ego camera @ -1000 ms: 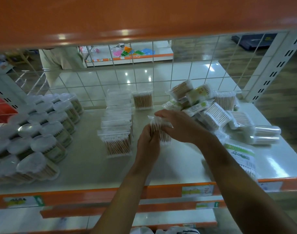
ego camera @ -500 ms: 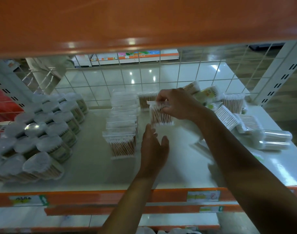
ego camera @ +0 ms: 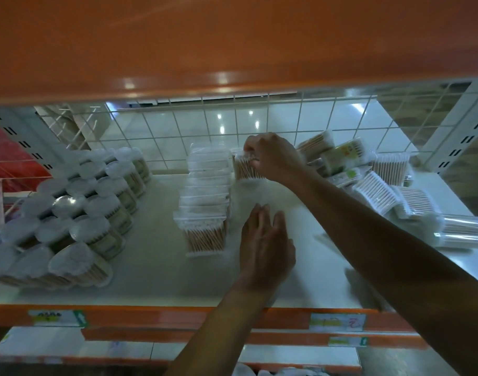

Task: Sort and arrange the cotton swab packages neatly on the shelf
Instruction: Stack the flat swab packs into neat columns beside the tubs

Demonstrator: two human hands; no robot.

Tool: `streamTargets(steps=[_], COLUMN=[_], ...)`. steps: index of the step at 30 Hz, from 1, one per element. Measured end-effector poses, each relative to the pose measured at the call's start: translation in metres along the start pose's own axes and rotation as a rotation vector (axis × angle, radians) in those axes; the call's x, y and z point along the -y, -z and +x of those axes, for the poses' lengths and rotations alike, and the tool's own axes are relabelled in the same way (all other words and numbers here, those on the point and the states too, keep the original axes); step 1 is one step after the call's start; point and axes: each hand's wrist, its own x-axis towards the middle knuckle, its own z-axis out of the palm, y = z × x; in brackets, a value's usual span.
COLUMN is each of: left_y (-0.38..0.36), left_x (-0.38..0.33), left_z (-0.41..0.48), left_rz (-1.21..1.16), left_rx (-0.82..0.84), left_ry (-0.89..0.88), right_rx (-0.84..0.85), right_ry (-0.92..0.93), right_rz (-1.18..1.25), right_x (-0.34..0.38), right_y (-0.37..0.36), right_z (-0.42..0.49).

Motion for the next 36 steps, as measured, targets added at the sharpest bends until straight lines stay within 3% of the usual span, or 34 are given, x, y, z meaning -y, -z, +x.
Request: streamTargets(steps=[10, 26, 36], left_y=[0.007, 0.007, 0.008], left_x=[-0.002, 0.000, 0.002], left_z=[-0.001, 0.002, 0.003], left_rz=[-0.052, -0.022, -0.022], left_rx=[0.204, 0.216, 0.227], left_ry=[-0.013, -0.005, -0.024], right_rx=[0.057, -0.019, -0.012], right_ry=[0.017, 0.032, 0.028], right_rz=[-0.067, -0.166, -0.101], right_x=[-0.003, -0.001, 0.010], right_y=[-0.009, -0.019, 0.001], right_z=[0.010, 0.008, -0.024])
